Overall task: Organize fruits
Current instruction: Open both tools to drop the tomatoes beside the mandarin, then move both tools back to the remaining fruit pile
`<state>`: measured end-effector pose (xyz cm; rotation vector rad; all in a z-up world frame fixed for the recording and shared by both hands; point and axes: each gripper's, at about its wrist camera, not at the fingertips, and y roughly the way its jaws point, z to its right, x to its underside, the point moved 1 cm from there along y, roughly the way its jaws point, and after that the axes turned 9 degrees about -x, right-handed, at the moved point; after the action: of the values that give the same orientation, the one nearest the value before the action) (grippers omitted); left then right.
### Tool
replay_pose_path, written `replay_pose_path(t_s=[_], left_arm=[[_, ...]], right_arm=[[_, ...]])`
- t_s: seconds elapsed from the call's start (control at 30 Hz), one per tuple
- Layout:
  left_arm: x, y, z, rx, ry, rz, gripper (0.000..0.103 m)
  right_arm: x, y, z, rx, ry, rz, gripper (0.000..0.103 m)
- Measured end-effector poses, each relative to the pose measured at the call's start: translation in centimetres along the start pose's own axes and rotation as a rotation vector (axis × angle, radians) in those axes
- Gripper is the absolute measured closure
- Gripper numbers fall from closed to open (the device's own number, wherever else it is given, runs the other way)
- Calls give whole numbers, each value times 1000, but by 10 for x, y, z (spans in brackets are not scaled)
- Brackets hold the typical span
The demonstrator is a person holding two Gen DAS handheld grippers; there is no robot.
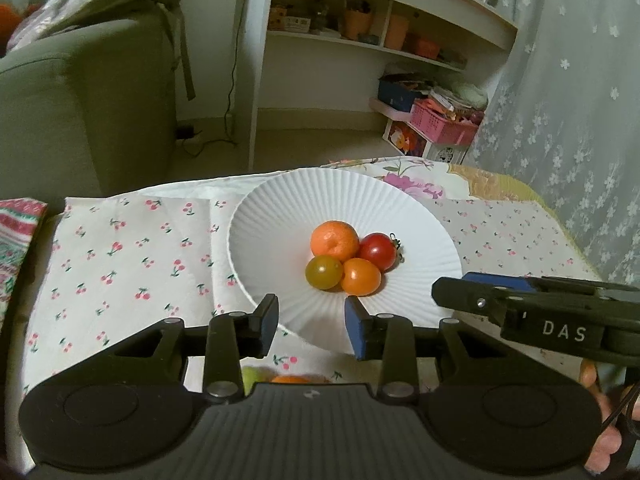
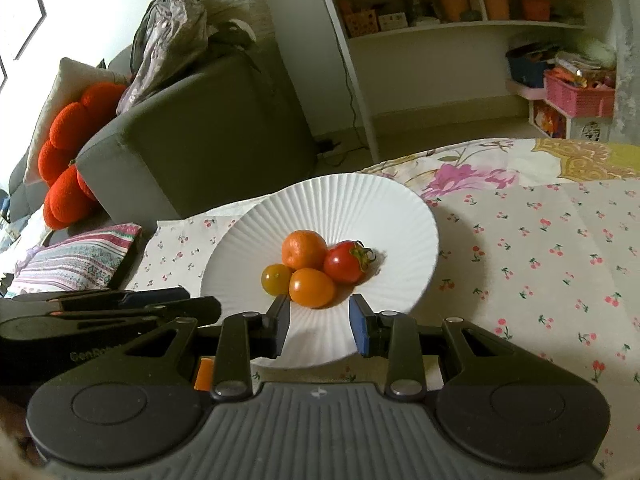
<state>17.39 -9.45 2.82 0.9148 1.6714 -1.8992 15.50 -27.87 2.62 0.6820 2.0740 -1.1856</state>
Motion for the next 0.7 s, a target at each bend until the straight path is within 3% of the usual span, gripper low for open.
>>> replay_pose_path(t_s=[0.17, 0.43, 0.7], left_arm=[[6, -20, -10, -5, -39, 9, 69], [22, -48, -27, -23, -99, 8, 56], [40, -66, -48, -58, -148, -7, 46]], right_arm=[[8, -18, -12, 17, -16, 52, 51], [24, -30, -26, 32, -34, 55, 28], [43, -39, -30, 48, -4, 28, 15]])
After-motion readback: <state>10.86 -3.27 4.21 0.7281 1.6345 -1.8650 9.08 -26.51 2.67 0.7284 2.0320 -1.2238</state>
